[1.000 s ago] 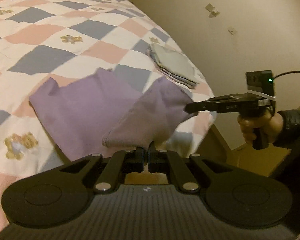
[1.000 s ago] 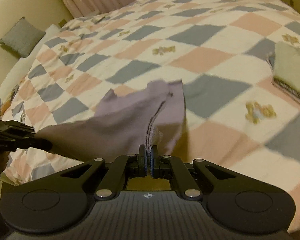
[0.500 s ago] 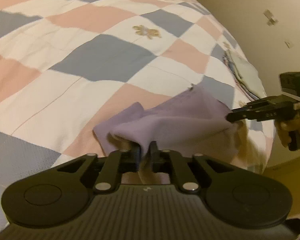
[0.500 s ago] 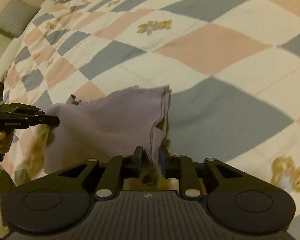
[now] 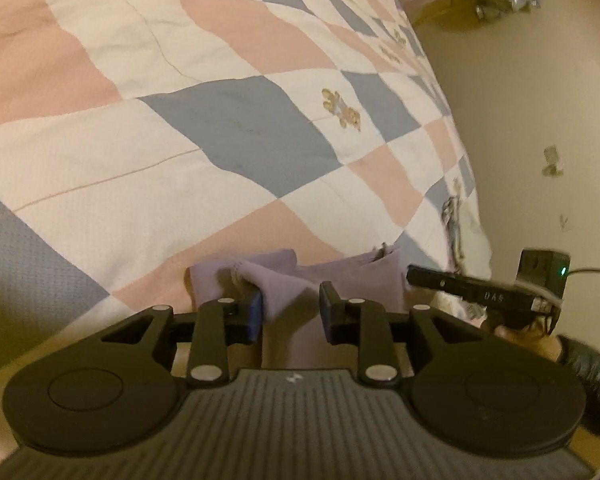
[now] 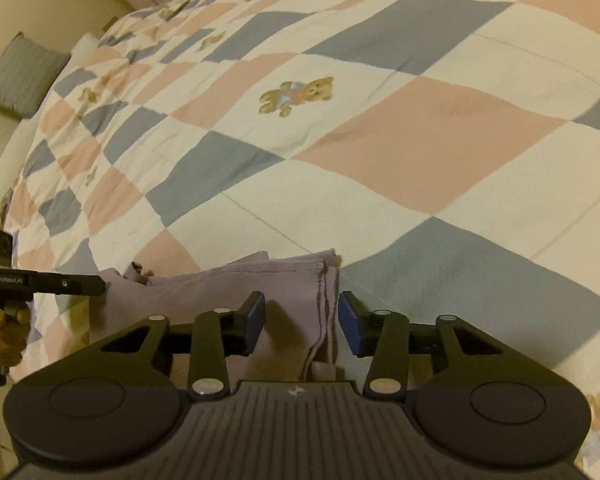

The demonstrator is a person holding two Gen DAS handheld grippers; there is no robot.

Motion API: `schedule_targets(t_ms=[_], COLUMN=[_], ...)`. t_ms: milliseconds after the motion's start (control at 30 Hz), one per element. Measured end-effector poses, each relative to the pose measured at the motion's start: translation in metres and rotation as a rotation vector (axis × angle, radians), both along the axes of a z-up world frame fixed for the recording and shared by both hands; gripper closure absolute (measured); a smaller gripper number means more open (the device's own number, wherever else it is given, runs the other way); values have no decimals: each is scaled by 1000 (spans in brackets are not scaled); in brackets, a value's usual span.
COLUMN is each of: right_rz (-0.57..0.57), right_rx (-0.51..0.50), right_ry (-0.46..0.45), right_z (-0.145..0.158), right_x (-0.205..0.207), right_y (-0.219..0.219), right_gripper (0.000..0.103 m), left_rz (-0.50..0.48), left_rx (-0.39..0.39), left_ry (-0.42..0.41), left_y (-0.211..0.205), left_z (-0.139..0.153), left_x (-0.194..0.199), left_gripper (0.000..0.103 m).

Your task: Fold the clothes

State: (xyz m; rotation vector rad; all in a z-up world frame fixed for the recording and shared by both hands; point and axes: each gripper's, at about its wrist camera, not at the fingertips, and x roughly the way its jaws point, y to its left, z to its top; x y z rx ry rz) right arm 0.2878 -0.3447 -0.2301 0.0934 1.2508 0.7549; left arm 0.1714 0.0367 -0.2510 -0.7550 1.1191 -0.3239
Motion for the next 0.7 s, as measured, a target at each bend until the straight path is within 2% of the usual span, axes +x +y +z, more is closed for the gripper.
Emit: schedule_targets(t_ms=[33, 67, 133, 167, 267, 300, 333, 400, 433, 500, 533, 633, 667, 700], right_rz=[9, 12, 15, 18, -1, -19, -36, -61, -56, -44, -38, -66, -76, -79], right_rx=[-1, -2, -4, -8, -13, -18, -19, -29, -48, -86, -105, -81, -80, -82], right_ry=[-5, -8, -13, -24, -132, -167, -178, -142, -119, -73, -50, -66, -75, -77], right_z=[-2, -1, 0, 4, 31, 39, 42, 33, 26, 11, 3, 7, 9, 10], right_x=[0, 0, -2, -4, -13, -14, -14, -10, -8, -4, -2, -2, -3, -5], right_y=[3, 3, 5, 4, -6, -11, -14, -16, -13, -8, -5, -8, -9, -9], right_gripper=[81, 98, 99, 100, 101, 101, 101, 101, 100, 86, 84, 76, 71, 69], left_rz=[-11, -20, -53, -70, -109, -110, -95, -67, -63, -74, -78, -53, -34, -21], left_rx=[12, 22, 66, 88, 134, 149, 162, 188, 201, 229, 238, 214, 193, 179], left_ry=[-7, -17, -64, -88, -268, -296, -270, -217, -169, -107, -98, -126, -140, -138], left_y=[-1, -3, -7, -9, -13, -13, -12, -8, -7, -8, -9, -8, -6, -6], left_z=[1, 1, 6, 9, 37, 42, 37, 27, 17, 3, 1, 9, 13, 14], left_x=[0, 0, -3, -5, -23, -28, -28, -29, -27, -23, -21, -19, -18, -15], left_gripper=[80, 80, 90, 99, 99, 99, 99, 99, 100, 100, 100, 98, 96, 89])
